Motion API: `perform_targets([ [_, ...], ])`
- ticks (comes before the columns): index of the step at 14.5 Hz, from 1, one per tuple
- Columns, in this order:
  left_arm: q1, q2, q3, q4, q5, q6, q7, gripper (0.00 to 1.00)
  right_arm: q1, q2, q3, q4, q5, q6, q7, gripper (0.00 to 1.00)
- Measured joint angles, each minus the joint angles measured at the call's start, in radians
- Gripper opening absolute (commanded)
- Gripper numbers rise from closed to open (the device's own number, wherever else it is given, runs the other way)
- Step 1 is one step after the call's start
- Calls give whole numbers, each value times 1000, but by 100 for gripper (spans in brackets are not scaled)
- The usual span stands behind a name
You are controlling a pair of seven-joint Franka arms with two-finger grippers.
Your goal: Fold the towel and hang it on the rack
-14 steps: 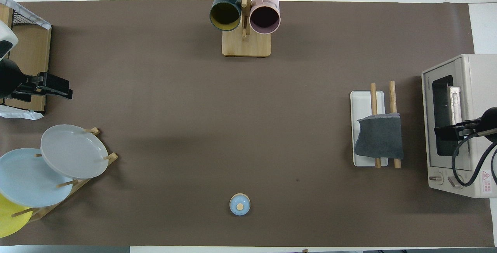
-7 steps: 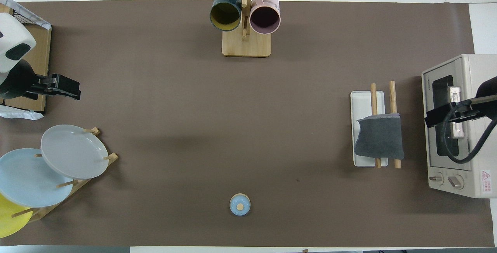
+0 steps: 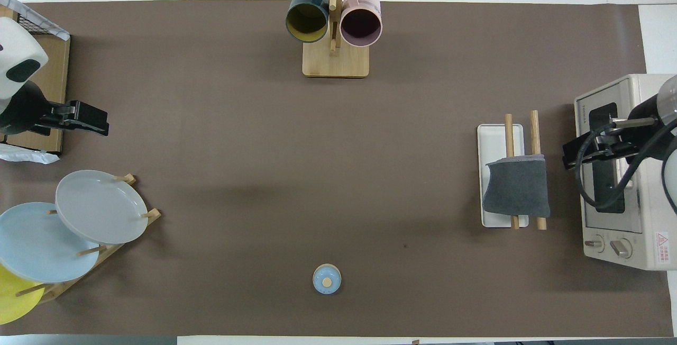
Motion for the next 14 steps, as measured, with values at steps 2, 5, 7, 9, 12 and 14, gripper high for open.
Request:
perform_targets([
  [2, 0, -3, 0, 0, 0, 0, 0, 100, -3, 0, -1, 6, -2, -7, 0, 100],
  [5, 4, -6, 3, 0, 0, 0, 0, 100, -5, 0, -5, 9, -18, -6, 0, 100],
  [7, 5, -6, 3, 0, 0, 0, 0, 100, -5, 0, -5, 10, -55, 5, 0, 100],
  [9, 5, -6, 3, 0, 0, 0, 0, 100, -4, 0, -4, 11, -87, 9, 0, 100],
  [12, 5, -6, 3, 0, -4, 0, 0, 100, -5, 0, -5, 12, -89, 9, 0, 100],
  [14, 6, -6, 3, 0, -4, 1, 0, 100, -6, 0, -7, 13, -88, 9, 0, 100],
])
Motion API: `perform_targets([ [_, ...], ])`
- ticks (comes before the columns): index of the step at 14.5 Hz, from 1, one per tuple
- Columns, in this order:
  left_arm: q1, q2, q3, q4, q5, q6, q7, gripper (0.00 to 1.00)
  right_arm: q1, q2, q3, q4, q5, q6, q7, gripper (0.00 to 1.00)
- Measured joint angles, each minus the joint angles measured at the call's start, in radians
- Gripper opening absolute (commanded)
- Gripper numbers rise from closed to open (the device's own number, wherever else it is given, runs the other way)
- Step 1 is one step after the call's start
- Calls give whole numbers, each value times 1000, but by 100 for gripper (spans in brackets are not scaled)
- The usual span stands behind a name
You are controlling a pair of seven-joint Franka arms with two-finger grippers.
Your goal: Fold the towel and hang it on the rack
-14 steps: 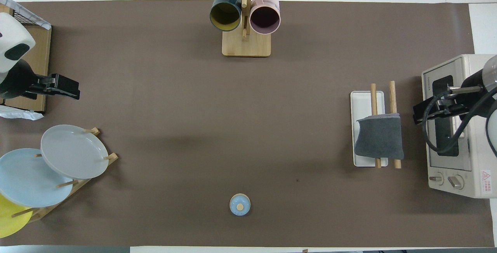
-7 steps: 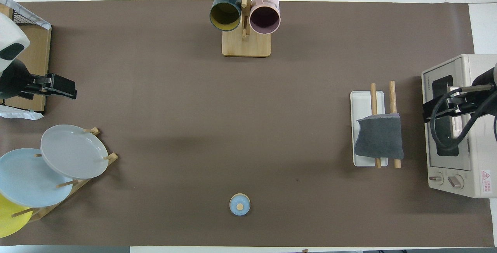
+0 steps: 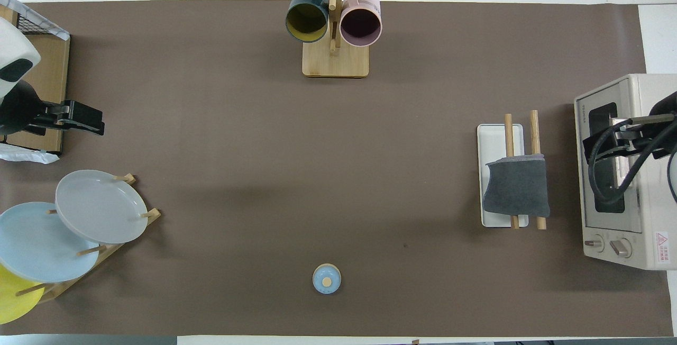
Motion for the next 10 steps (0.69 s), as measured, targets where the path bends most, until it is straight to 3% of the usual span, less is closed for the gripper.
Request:
perform_targets([
  [10, 6, -1, 5, 0, -14, 11, -1, 100, 0, 2, -1, 10, 30, 1, 0, 100],
])
